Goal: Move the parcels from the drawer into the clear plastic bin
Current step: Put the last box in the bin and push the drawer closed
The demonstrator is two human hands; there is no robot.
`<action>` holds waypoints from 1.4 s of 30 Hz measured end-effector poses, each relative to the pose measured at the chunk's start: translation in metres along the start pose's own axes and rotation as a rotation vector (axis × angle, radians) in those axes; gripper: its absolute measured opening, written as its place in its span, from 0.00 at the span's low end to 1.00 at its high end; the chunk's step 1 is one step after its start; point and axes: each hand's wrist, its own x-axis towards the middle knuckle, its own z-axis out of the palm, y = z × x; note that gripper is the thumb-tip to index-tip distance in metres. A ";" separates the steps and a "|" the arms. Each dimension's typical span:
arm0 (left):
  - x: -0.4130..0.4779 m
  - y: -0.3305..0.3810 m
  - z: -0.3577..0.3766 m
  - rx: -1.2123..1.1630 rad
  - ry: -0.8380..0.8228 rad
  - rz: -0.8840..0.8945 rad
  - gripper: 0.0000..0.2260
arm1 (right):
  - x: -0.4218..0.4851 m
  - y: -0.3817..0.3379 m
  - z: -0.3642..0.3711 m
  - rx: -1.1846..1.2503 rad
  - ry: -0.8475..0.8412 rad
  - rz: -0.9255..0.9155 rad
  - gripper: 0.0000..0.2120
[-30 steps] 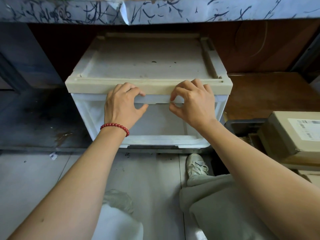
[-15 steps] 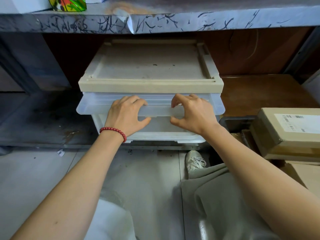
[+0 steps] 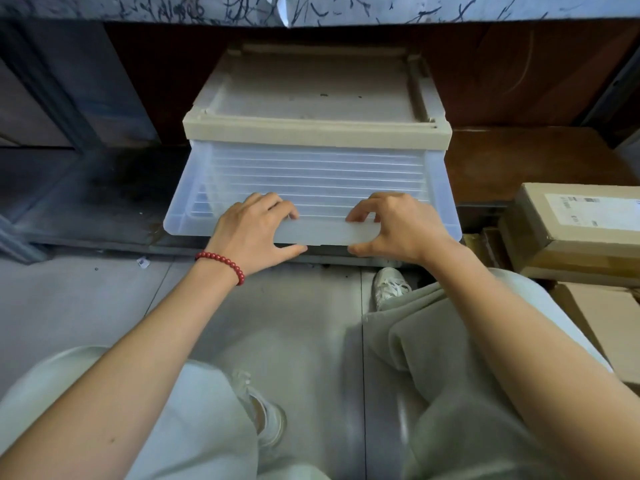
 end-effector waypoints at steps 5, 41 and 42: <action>-0.020 -0.002 -0.002 0.002 -0.051 -0.003 0.19 | -0.020 -0.011 0.009 -0.006 -0.025 0.004 0.21; 0.024 -0.030 0.156 0.109 -0.169 -0.168 0.15 | 0.034 0.035 0.163 -0.091 0.027 0.205 0.28; 0.027 -0.031 0.160 0.104 -0.169 -0.172 0.16 | 0.038 0.037 0.166 -0.093 0.025 0.213 0.30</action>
